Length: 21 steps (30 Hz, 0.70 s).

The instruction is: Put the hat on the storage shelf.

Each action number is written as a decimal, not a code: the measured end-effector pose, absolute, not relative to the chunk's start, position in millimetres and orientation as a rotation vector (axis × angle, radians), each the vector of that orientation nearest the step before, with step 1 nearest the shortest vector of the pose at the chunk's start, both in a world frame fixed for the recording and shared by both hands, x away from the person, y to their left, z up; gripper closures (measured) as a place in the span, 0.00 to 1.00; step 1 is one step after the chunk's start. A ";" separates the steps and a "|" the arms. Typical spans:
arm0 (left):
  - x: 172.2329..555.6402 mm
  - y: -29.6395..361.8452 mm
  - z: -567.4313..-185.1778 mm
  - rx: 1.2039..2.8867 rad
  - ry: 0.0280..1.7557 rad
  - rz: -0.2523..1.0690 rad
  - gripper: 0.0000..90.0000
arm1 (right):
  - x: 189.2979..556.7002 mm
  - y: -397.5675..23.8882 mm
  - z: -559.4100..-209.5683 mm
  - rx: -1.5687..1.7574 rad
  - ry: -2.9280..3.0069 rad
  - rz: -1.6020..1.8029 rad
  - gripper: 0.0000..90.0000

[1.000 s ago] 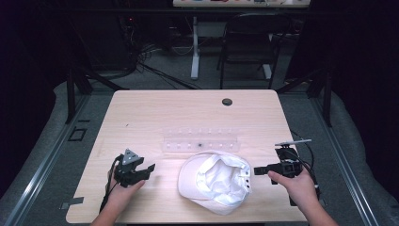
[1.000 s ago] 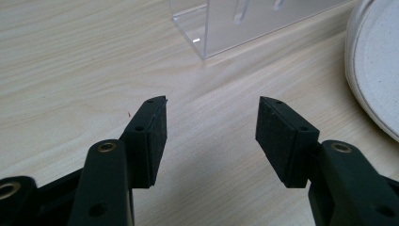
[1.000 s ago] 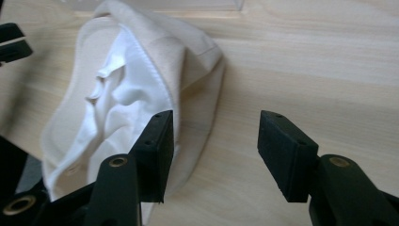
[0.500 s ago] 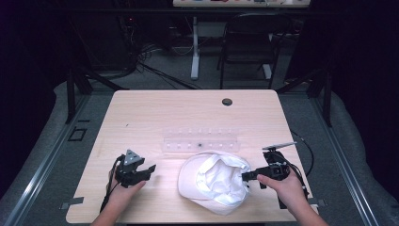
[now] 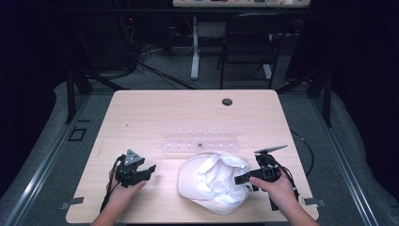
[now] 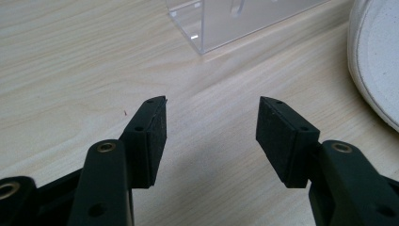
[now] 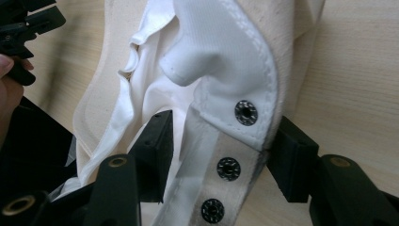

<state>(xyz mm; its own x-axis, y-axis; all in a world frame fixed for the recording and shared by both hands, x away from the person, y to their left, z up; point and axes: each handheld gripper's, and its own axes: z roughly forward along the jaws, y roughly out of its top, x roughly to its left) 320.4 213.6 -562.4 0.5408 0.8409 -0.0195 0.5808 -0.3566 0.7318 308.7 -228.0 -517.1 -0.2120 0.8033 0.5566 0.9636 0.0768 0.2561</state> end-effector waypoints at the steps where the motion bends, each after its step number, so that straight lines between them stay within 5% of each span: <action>1: 320.4 213.6 -562.4 2.077 1.143 0.474 0.49 | 308.5 -227.0 -516.6 -1.773 -2.084 -0.848 0.52; 12: 320.3 212.8 -563.1 2.080 1.145 0.474 0.49 | 310.6 -229.1 -501.0 -1.732 -2.027 -0.932 0.56; 21: 320.3 212.6 -563.3 2.080 1.146 0.477 0.49 | 312.4 -230.5 -493.9 -1.702 -1.990 -0.965 0.68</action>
<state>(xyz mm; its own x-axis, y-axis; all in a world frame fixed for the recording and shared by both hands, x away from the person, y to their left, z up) 320.3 212.6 -563.3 0.5400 0.8415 -0.0152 0.5817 -0.3602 0.7293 312.4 -230.5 -493.9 -0.2178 0.7241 0.6544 0.9622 0.0467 0.2685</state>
